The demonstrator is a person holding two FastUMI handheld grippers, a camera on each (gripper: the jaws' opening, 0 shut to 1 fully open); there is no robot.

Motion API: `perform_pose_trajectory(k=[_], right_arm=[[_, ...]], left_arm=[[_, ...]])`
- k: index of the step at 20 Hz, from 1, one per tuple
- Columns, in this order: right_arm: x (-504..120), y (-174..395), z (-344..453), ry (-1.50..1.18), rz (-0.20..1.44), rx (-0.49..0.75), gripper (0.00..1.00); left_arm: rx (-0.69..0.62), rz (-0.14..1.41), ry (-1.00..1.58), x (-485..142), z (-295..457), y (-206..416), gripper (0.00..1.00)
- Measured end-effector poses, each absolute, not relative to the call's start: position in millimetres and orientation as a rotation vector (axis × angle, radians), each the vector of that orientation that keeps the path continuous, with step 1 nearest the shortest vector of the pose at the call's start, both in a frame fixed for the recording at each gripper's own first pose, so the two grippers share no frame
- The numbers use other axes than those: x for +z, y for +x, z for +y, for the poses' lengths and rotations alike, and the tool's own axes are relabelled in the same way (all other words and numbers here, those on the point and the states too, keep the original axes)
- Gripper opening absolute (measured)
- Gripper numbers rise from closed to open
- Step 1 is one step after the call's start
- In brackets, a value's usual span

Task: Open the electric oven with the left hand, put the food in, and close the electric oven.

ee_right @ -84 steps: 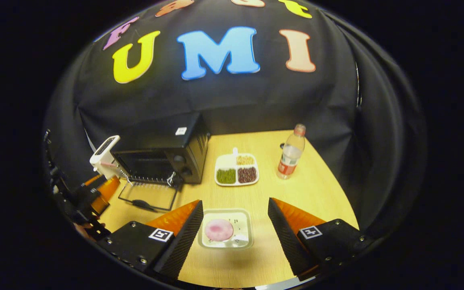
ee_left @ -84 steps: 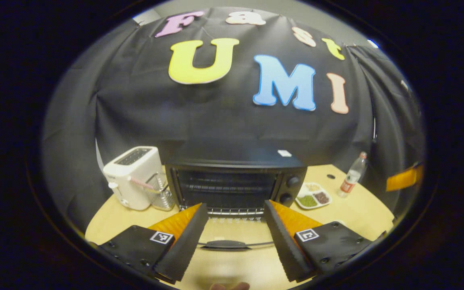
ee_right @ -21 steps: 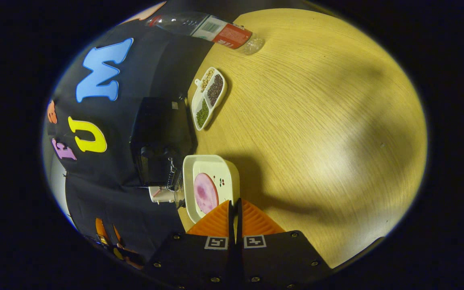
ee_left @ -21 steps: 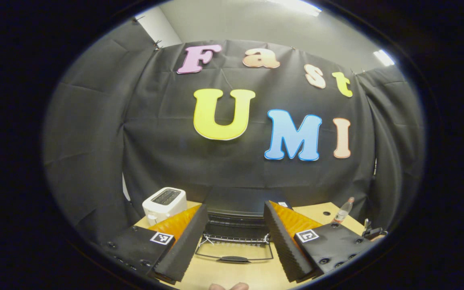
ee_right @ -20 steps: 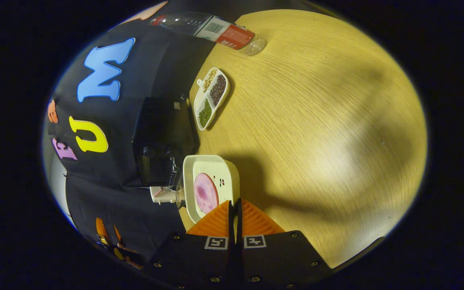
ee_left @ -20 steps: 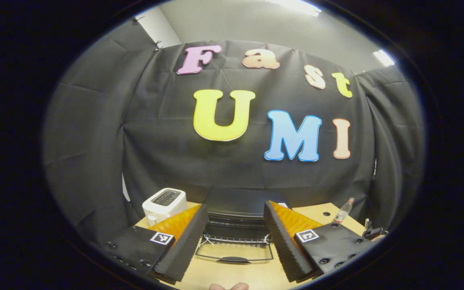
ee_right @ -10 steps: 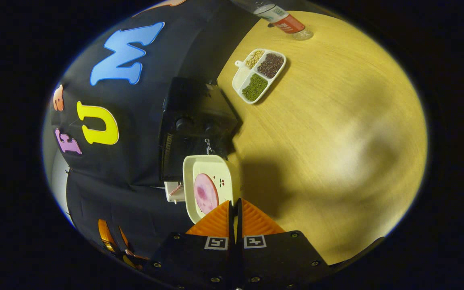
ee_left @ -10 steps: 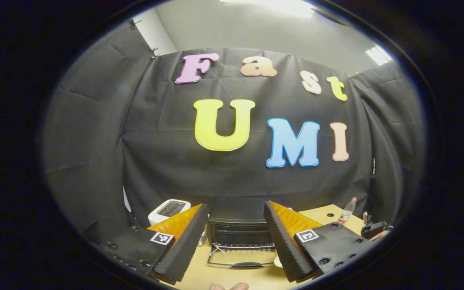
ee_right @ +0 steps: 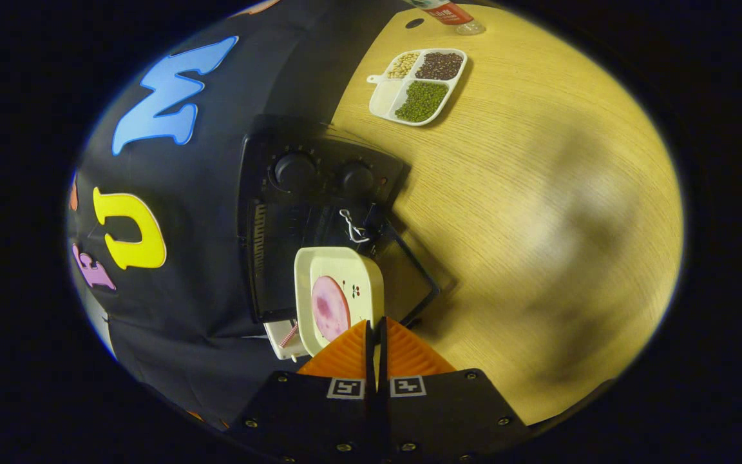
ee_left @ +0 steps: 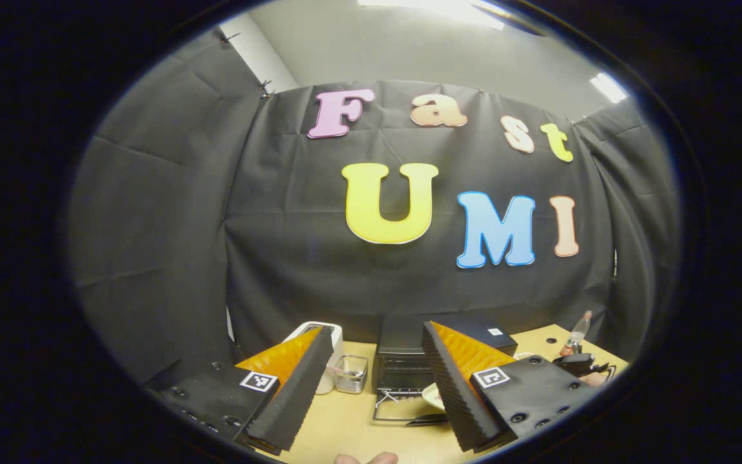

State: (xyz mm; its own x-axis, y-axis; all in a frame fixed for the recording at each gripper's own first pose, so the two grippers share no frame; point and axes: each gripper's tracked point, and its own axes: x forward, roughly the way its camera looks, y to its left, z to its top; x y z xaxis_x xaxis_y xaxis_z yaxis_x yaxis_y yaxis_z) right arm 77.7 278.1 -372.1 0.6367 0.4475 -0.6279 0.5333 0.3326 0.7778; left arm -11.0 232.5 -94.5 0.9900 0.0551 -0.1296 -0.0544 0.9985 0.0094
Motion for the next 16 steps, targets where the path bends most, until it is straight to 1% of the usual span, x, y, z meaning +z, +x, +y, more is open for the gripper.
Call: perform_pose_trajectory(k=[1,4,9,10,16], right_arm=[[-374,85,282,1.297,0.934,-0.102,0.01],[-373,104,296,1.342,0.878,-0.204,0.0],[-367,148,315,1.398,0.806,-0.313,0.01],[-369,156,320,1.406,0.797,-0.329,0.01],[-382,192,339,1.491,0.724,-0.442,0.01]], left_arm=[[0.062,0.13,0.006,-96,239,-12,0.94],[0.086,0.132,-0.001,-96,259,-20,0.93],[0.116,0.119,0.011,-88,283,-20,0.9],[0.122,0.117,0.016,-86,289,-18,0.99],[0.162,0.122,0.031,-84,314,-22,0.99]])
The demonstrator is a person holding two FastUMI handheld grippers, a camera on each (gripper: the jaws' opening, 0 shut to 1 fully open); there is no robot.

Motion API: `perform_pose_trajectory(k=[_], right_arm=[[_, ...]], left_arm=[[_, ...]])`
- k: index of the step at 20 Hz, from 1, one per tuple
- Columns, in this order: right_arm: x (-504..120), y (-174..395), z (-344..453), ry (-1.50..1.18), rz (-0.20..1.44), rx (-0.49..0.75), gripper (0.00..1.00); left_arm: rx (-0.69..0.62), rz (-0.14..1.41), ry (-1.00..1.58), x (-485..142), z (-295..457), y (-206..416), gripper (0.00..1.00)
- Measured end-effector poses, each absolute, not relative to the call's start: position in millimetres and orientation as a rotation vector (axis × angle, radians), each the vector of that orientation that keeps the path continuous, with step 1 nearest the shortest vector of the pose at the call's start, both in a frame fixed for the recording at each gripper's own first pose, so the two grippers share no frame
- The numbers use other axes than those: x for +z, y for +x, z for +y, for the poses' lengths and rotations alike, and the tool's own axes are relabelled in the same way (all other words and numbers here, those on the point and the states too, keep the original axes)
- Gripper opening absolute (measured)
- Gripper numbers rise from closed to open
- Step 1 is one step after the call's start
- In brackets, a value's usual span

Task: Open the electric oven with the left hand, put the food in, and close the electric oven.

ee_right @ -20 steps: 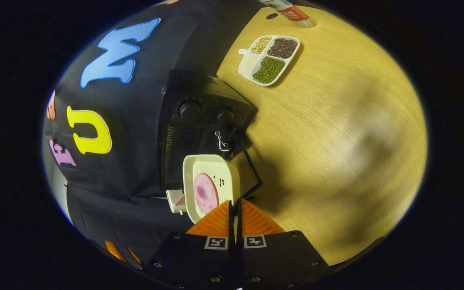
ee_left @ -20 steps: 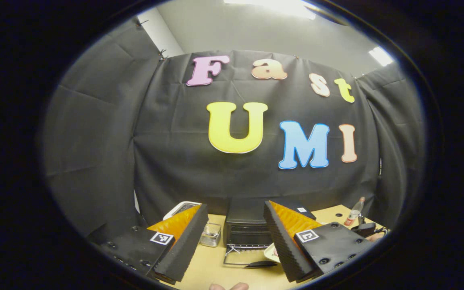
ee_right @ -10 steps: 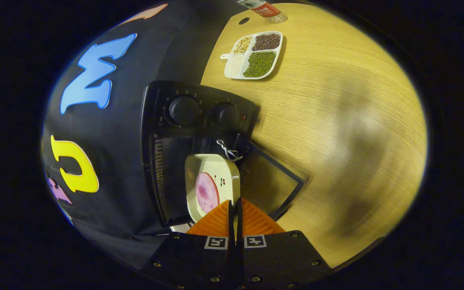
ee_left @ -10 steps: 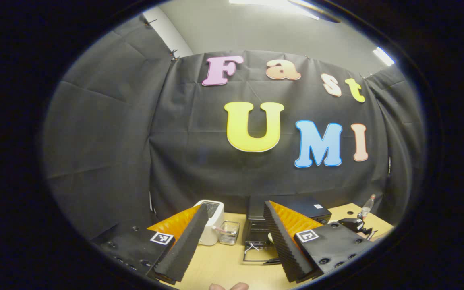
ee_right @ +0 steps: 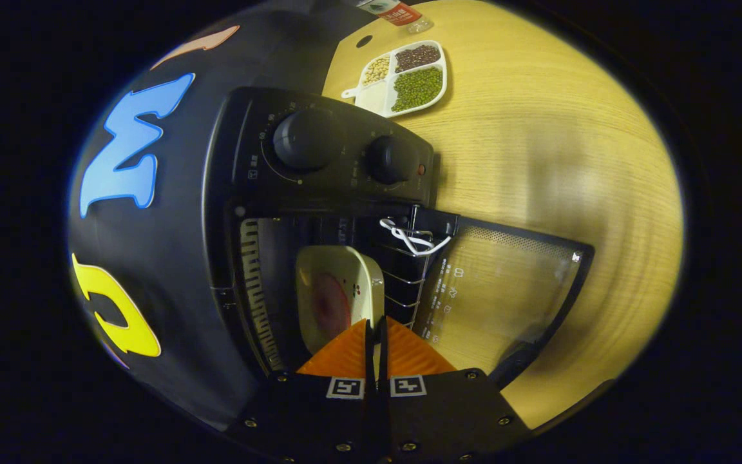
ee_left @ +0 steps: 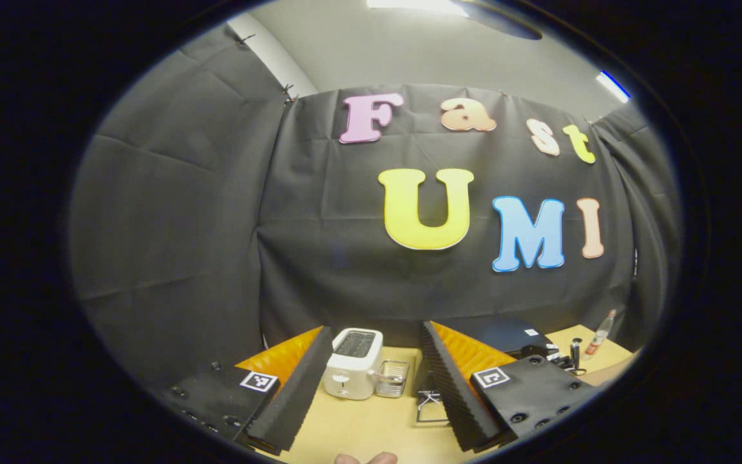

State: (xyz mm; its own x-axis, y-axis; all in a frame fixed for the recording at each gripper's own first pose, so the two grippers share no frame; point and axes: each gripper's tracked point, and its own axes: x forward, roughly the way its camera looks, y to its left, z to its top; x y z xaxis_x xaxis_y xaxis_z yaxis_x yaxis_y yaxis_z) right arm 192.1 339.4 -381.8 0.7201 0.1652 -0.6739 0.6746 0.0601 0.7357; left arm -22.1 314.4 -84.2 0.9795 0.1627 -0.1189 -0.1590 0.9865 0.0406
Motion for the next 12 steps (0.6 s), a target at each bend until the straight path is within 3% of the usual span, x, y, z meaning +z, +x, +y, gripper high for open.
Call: perform_pose_trajectory(k=[3,4,5,12], right_arm=[[-389,207,344,1.505,0.682,-0.471,0.01],[-391,211,345,1.509,0.672,-0.481,0.01],[-391,217,345,1.526,0.656,-0.496,0.01],[-390,235,353,1.572,0.613,-0.511,0.03]], left_arm=[[0.185,0.144,0.038,-93,324,-26,0.99],[0.192,0.15,0.043,-94,329,-28,0.94],[0.198,0.155,0.047,-97,332,-28,0.99],[0.195,0.164,0.045,-102,331,-21,0.99]])
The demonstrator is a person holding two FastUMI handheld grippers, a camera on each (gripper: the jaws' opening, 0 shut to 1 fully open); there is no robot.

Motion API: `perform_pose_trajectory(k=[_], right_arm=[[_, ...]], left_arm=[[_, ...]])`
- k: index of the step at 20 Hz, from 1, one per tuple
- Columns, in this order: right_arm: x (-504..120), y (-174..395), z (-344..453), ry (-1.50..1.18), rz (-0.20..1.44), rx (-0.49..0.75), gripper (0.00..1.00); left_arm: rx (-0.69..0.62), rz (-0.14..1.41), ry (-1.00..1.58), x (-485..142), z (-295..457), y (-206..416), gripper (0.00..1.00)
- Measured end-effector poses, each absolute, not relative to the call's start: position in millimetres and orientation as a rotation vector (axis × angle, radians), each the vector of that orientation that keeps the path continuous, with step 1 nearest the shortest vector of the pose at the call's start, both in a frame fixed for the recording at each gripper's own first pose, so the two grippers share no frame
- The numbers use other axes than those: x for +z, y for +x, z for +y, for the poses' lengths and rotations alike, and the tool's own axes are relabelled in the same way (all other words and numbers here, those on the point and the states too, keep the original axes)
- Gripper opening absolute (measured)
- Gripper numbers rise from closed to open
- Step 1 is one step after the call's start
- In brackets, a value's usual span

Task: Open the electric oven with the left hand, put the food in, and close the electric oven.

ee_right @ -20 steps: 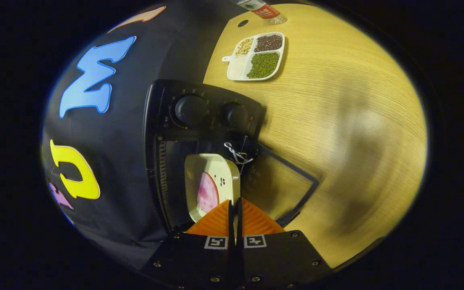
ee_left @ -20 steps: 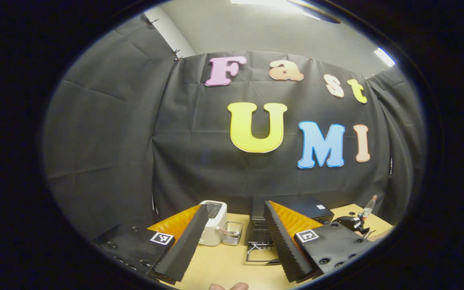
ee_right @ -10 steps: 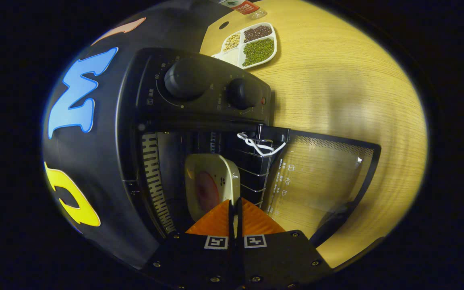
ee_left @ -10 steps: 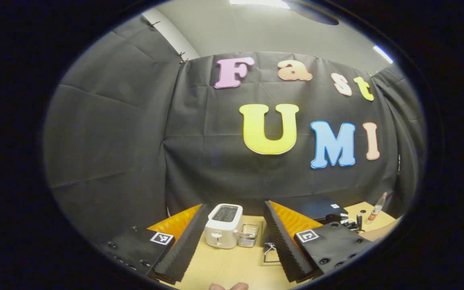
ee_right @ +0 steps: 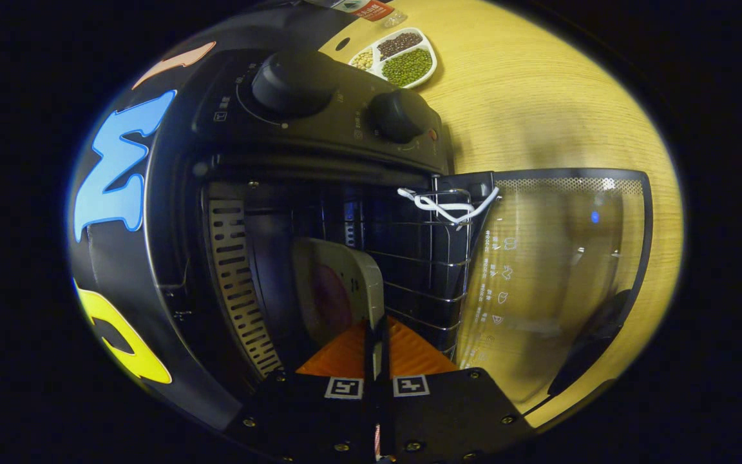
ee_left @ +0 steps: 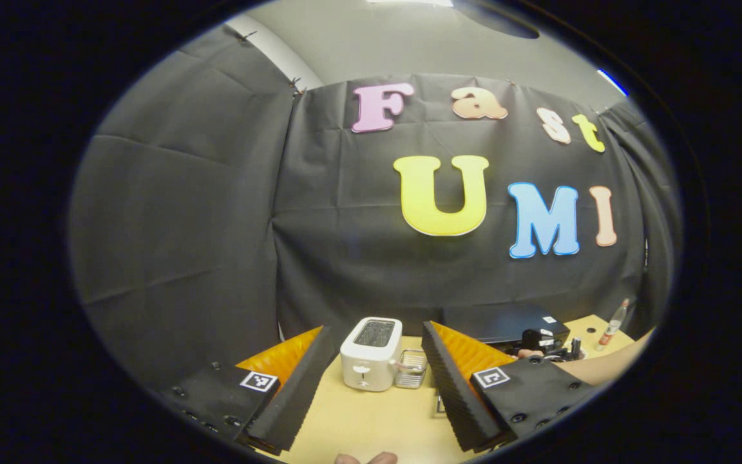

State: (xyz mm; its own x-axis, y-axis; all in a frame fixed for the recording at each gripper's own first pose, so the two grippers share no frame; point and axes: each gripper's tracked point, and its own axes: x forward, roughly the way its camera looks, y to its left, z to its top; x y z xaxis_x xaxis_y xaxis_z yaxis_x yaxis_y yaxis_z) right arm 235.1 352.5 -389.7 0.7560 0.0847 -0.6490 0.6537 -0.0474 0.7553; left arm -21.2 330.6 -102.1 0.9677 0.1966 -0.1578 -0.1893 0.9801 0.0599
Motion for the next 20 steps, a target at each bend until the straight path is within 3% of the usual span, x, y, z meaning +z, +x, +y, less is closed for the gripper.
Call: perform_pose_trajectory(k=[3,5,6,7,10,11,12,16,20], right_arm=[[-383,229,346,1.544,0.614,-0.483,0.07],[-375,225,348,1.523,0.637,-0.423,0.12],[-371,219,348,1.494,0.657,-0.387,0.13],[-369,210,347,1.447,0.686,-0.351,0.14],[-348,182,334,1.24,0.732,-0.22,0.15],[-336,173,324,1.155,0.716,-0.169,0.15],[-321,166,313,1.084,0.696,-0.132,0.15],[-262,142,265,0.853,0.612,-0.029,0.14],[-209,119,209,0.633,0.493,-0.045,0.14]], left_arm=[[0.173,0.15,0.038,-98,320,-11,0.9],[0.157,0.144,0.033,-96,309,-4,0.99],[0.148,0.141,0.029,-96,304,-2,0.94],[0.136,0.14,0.024,-97,297,2,0.99],[0.098,0.146,0.015,-104,275,12,0.99],[0.084,0.148,0.012,-105,266,14,0.95],[0.072,0.151,0.01,-107,259,18,0.99],[0.01,0.15,0.0,-109,220,31,0.99],[-0.044,0.155,-0.005,-111,180,43,0.99]])
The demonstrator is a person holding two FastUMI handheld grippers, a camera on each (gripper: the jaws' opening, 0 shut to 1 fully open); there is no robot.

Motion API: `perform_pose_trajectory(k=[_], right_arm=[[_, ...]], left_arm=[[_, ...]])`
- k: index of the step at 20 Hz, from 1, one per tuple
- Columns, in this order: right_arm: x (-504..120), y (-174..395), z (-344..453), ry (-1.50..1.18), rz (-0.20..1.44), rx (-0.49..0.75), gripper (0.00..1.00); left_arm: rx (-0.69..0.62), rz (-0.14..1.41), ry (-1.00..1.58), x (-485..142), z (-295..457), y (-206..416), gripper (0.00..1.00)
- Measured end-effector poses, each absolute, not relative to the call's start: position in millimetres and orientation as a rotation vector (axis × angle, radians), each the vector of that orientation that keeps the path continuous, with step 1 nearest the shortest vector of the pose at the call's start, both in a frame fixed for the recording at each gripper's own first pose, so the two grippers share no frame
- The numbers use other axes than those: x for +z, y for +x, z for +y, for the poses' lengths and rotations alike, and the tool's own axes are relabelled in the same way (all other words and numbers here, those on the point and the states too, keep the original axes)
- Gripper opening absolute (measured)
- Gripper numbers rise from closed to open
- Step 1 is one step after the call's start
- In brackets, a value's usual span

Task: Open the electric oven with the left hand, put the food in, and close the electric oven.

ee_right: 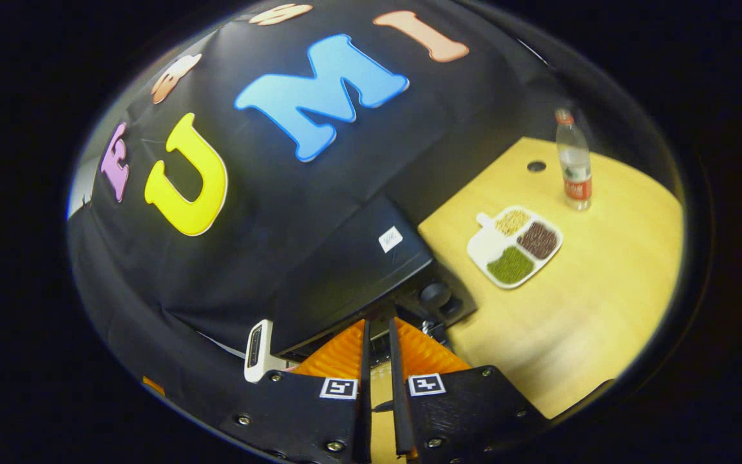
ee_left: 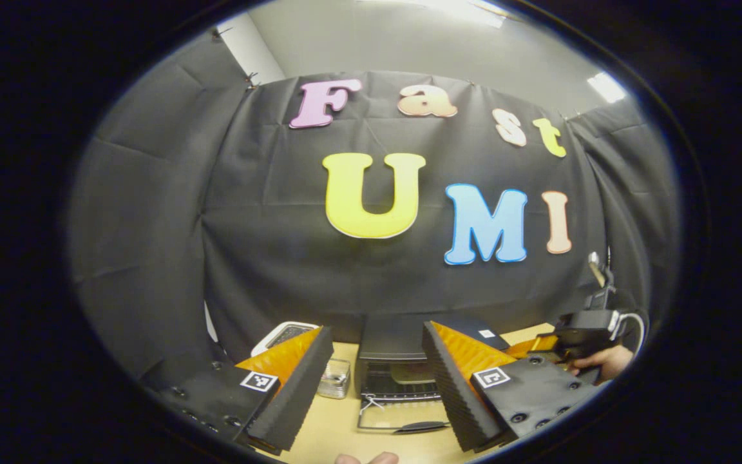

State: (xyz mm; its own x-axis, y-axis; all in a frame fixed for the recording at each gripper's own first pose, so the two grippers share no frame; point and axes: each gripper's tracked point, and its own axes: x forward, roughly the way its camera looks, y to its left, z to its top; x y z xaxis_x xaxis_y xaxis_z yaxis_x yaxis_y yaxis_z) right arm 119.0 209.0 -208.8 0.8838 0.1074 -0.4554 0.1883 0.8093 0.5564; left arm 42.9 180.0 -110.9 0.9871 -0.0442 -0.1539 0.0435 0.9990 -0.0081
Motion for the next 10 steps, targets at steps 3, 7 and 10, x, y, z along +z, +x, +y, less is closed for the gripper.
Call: perform_pose_trajectory(k=[3,7,10], right_arm=[[-158,102,170,0.455,0.357,-0.036,0.15],[-87,79,141,0.296,0.159,-0.017,0.14],[-40,49,127,0.199,0.015,0.017,0.16]], left_arm=[[-0.084,0.172,-0.004,-120,149,44,0.99],[-0.114,0.176,0.016,-123,120,40,0.99],[-0.128,0.155,-0.012,-111,103,38,0.99]])
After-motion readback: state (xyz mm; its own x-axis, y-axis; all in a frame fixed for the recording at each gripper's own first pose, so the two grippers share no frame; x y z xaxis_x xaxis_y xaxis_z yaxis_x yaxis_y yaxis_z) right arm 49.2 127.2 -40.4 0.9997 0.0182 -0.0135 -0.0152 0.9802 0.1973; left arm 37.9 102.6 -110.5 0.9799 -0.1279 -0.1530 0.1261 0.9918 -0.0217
